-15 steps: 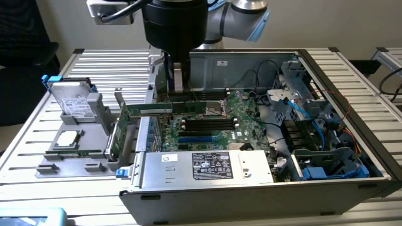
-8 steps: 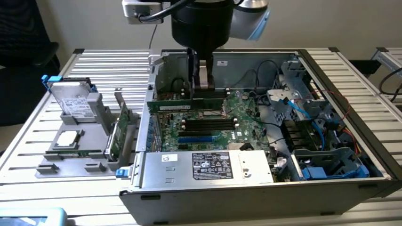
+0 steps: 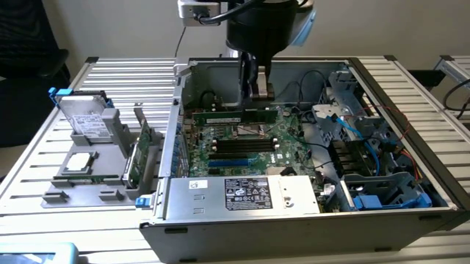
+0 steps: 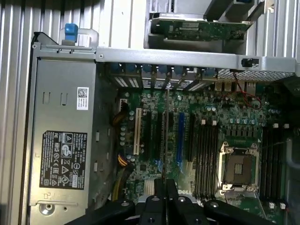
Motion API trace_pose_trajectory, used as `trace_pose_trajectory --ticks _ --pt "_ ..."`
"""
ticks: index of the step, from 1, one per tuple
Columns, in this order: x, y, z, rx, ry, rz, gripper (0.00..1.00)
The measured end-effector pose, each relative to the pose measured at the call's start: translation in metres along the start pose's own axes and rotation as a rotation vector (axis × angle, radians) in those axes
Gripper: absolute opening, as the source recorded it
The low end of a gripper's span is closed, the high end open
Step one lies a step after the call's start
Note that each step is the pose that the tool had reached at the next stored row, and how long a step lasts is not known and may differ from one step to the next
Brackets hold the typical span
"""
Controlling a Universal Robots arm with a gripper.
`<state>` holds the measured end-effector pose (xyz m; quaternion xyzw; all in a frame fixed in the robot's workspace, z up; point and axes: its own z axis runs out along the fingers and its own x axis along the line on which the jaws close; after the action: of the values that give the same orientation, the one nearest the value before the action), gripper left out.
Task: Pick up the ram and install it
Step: 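Pick up the ram and move it above insertion slot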
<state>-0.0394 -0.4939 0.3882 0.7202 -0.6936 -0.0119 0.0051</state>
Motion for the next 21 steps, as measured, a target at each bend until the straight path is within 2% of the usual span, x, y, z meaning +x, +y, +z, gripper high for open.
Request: trace_pose_trajectory --ticks 5,12,21 --pt "-0.02 -0.0096 0.0021 0.0 0.0003 0.0 0.13" --pt "-0.051 -0.0158 0.0048 0.0001 0.0005 0.0 0.13" --pt "-0.086 -0.0241 0.0086 0.0008 0.0007 0.0 0.13"
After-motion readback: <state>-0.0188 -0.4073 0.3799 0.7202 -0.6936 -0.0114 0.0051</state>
